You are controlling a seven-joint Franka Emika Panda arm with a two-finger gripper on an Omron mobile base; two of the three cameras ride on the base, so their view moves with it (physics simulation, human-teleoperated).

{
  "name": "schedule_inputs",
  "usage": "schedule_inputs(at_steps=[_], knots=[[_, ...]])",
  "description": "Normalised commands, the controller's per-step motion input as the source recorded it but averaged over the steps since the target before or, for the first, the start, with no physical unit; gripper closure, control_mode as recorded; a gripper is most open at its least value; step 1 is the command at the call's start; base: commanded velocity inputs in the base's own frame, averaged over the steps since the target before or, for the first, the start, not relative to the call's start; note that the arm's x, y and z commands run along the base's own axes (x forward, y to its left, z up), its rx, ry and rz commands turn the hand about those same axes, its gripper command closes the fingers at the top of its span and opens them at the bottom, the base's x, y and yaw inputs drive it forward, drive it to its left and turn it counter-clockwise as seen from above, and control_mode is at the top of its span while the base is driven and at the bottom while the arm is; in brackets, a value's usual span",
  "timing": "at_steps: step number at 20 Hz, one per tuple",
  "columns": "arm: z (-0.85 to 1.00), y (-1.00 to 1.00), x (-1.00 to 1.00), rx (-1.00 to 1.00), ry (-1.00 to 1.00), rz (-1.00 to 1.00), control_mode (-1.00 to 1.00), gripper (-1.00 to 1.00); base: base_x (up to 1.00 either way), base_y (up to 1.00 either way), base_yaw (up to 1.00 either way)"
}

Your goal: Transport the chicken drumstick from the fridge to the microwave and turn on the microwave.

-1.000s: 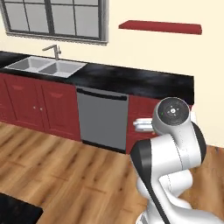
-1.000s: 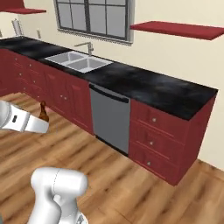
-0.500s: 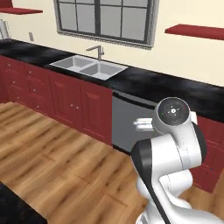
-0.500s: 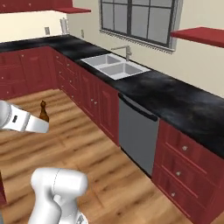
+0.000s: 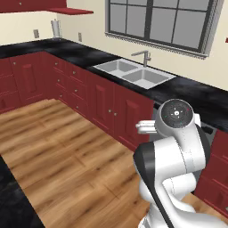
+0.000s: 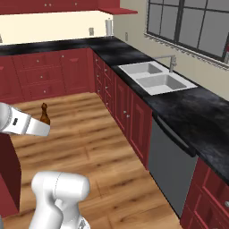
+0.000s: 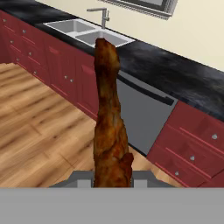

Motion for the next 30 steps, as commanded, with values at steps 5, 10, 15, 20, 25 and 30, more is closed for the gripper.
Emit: schedule_inputs(at_steps=[5,10,15,20,25,30], knots=[[0.0,0.0,0.0,0.0,0.0,0.0,1.0,1.0,0.79,0.0,0.42],[0.0,0.0,0.0,0.0,0.0,0.0,1.0,1.0,0.85,0.0,0.36],[0.0,0.0,0.0,0.0,0.0,0.0,1.0,1.0,0.93,0.0,0.28],[0.0,0.0,0.0,0.0,0.0,0.0,1.0,1.0,0.94,0.0,0.23],[0.0,0.0,0.0,0.0,0.0,0.0,1.0,1.0,0.94,0.0,0.21],[0.0,0.0,0.0,0.0,0.0,0.0,1.0,1.0,0.94,0.0,0.2]])
